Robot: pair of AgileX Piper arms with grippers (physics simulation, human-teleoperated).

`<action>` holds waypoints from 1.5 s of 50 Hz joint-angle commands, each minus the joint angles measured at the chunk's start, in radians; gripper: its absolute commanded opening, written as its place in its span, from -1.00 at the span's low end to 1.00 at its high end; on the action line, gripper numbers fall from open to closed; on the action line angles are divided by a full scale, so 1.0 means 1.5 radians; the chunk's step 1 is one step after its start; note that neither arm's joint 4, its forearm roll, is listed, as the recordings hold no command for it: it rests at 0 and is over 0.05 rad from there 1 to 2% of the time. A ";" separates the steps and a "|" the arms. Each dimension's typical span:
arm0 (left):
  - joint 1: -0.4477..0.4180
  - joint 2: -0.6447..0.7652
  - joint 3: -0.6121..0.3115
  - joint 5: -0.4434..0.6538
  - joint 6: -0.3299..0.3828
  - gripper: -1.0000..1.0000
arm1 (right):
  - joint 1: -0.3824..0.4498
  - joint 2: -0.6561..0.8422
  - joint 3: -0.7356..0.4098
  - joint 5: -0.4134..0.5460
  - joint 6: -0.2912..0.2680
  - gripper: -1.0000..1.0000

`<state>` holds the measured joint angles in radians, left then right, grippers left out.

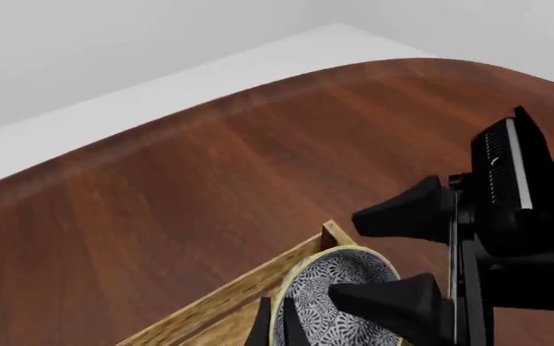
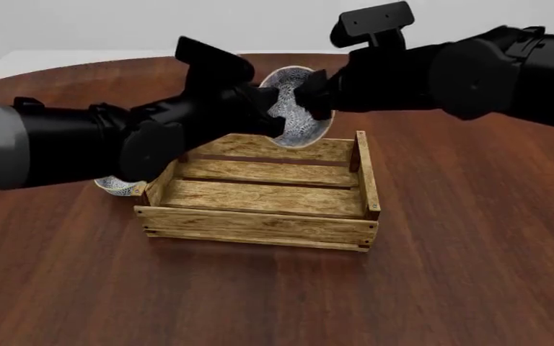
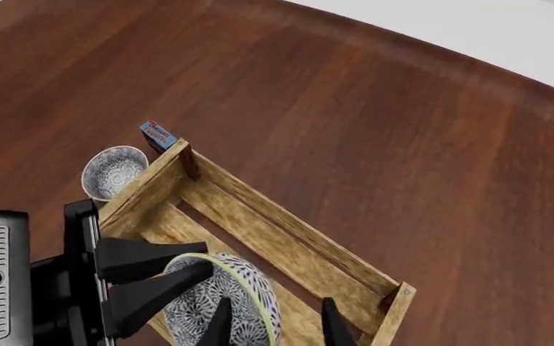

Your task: Stack the right bowl on the left bowl and place them in the tray.

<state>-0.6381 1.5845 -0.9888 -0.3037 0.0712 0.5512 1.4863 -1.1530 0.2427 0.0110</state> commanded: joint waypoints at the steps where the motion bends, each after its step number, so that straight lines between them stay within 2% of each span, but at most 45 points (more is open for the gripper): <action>1: -0.007 0.000 0.013 -0.010 0.007 -1.00 | -0.005 -0.076 0.039 -0.008 0.006 1.00; 20: 0.058 -0.042 0.031 0.008 0.049 -1.00 | 0.023 -0.118 0.054 0.004 0.002 1.00; 31: 0.110 -0.089 0.050 0.032 0.050 -1.00 | 0.026 -0.148 0.058 0.014 0.006 1.00; 37: 0.123 -0.130 0.060 0.058 0.036 -1.00 | 0.026 -0.157 0.060 0.016 0.007 1.00; 43: 0.149 -0.160 0.070 0.073 0.055 -1.00 | 0.025 -0.156 0.060 0.015 0.007 1.00; 51: 0.165 -0.183 0.071 0.103 0.052 -1.00 | 0.025 -0.152 0.060 0.013 0.007 1.00; 57: 0.184 -0.211 0.079 0.122 0.079 -1.00 | 0.026 -0.147 0.059 0.011 0.008 1.00; 60: 0.184 -0.219 0.071 0.144 0.067 -1.00 | 0.025 -0.147 0.059 0.011 0.008 1.00; 64: 0.217 -0.233 0.064 0.169 0.079 -1.00 | 0.023 -0.142 0.058 0.008 0.010 1.00; 75: 0.260 -0.275 0.039 0.234 0.060 -1.00 | 0.021 -0.135 0.056 0.006 0.011 1.00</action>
<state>-0.2928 1.2201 -0.9105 -0.0147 0.1617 0.5845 1.3854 -1.1369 0.2655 0.0248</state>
